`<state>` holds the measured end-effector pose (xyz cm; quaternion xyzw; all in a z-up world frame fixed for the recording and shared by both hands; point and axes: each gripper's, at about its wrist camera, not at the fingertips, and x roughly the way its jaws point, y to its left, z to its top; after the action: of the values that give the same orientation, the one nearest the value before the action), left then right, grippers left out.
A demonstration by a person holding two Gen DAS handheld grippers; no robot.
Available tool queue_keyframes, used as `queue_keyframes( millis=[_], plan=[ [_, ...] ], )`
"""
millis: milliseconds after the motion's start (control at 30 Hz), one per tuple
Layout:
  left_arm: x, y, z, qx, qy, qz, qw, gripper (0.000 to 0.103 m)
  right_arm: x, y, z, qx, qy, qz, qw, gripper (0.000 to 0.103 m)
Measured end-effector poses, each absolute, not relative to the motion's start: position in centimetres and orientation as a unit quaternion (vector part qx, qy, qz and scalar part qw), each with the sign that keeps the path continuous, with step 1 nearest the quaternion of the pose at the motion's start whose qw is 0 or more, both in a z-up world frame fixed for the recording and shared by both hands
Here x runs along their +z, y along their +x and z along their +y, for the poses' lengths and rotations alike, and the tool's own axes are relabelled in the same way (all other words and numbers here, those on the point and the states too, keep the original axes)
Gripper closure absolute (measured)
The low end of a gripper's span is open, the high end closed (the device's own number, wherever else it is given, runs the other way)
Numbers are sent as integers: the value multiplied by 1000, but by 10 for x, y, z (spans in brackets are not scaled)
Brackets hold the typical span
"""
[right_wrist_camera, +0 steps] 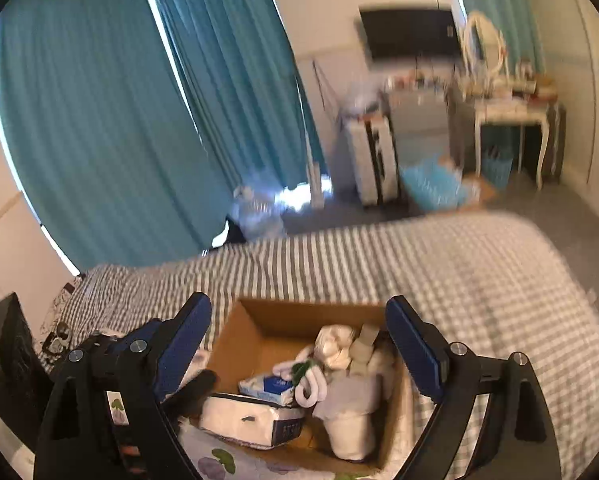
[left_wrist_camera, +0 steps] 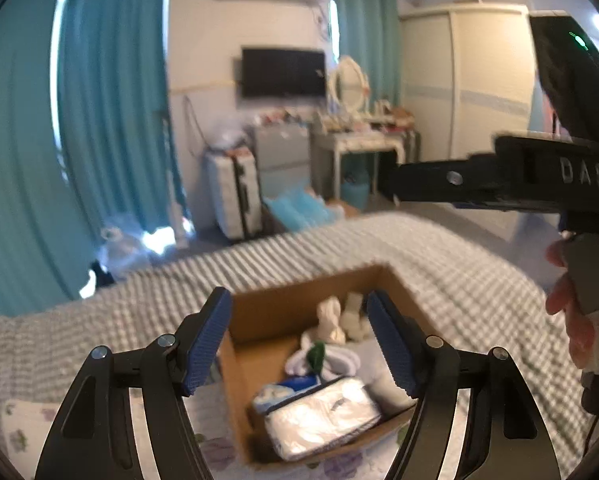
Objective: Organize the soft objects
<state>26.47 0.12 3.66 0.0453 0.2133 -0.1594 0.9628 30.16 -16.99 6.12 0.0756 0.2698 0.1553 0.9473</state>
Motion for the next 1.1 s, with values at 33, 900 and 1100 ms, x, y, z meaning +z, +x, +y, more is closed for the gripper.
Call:
queue_keyframes(
  millis=[33, 900, 1100],
  plan=[
    [46, 259, 3, -153, 44, 204, 966, 32, 74, 288, -171, 150, 67, 251, 954, 14],
    [121, 6, 33, -29, -22, 9, 999, 9, 109, 12, -215, 141, 54, 35, 988, 0],
    [77, 42, 33, -30, -43, 56, 997, 9, 57, 50, -212, 120, 29, 67, 990, 0]
  ],
)
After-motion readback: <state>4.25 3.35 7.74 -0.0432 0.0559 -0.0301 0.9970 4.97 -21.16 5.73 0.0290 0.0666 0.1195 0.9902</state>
